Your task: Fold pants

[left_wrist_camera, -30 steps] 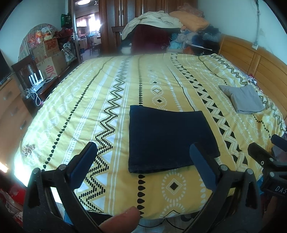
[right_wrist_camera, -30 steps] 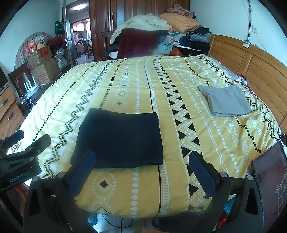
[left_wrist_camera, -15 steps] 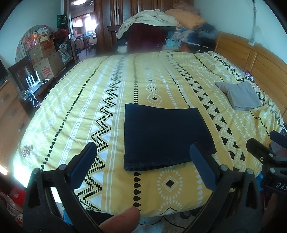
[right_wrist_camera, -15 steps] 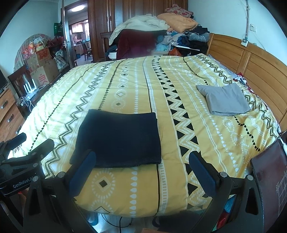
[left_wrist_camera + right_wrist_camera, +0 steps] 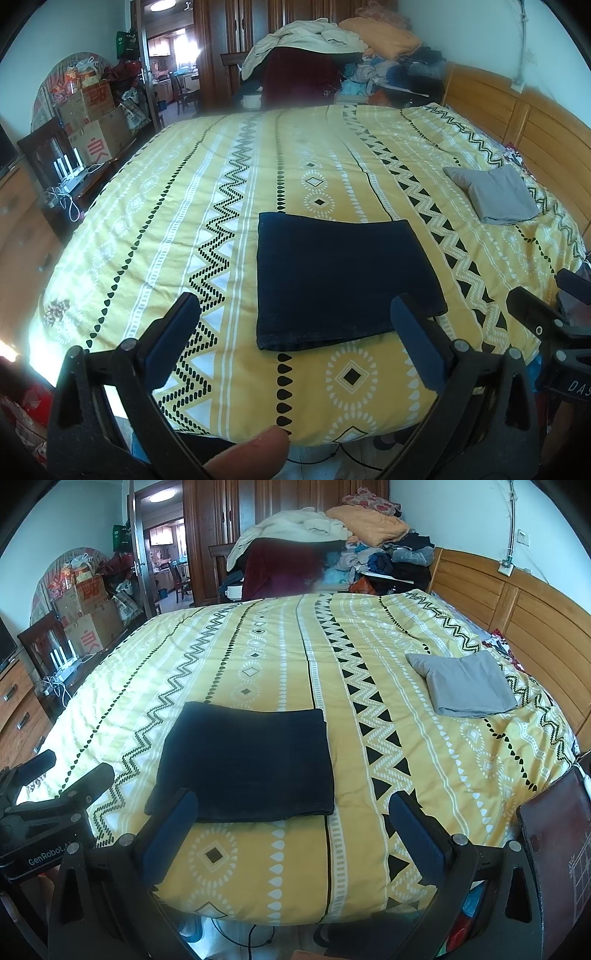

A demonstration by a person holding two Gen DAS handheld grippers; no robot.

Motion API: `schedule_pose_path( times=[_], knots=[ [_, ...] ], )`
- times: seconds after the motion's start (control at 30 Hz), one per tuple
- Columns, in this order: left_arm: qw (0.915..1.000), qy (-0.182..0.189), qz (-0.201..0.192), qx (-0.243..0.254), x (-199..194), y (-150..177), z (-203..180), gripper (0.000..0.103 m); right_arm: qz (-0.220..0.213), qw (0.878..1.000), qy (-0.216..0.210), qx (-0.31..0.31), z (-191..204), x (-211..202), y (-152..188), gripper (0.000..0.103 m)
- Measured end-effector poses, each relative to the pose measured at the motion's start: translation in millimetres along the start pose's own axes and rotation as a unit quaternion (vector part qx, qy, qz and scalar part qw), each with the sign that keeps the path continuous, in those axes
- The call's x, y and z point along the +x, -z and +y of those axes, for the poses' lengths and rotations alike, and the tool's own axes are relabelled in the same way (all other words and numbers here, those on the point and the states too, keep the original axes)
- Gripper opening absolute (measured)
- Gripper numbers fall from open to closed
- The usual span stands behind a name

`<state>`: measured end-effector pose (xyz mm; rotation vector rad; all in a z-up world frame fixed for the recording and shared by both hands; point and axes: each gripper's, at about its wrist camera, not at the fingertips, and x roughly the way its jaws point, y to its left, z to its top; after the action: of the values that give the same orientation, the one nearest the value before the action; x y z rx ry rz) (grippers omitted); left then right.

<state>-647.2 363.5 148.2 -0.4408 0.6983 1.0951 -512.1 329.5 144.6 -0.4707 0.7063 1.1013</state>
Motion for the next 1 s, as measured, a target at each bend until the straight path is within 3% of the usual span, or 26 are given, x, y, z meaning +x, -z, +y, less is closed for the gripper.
schedule_pose_path(
  times=[1.0],
  knots=[
    [0.9999, 0.0, 0.008, 0.006, 5.5, 3.7, 1.8, 0.103, 0.006, 1.0, -0.003, 0.002, 0.2, 7.1, 6.1, 0.103]
  ],
)
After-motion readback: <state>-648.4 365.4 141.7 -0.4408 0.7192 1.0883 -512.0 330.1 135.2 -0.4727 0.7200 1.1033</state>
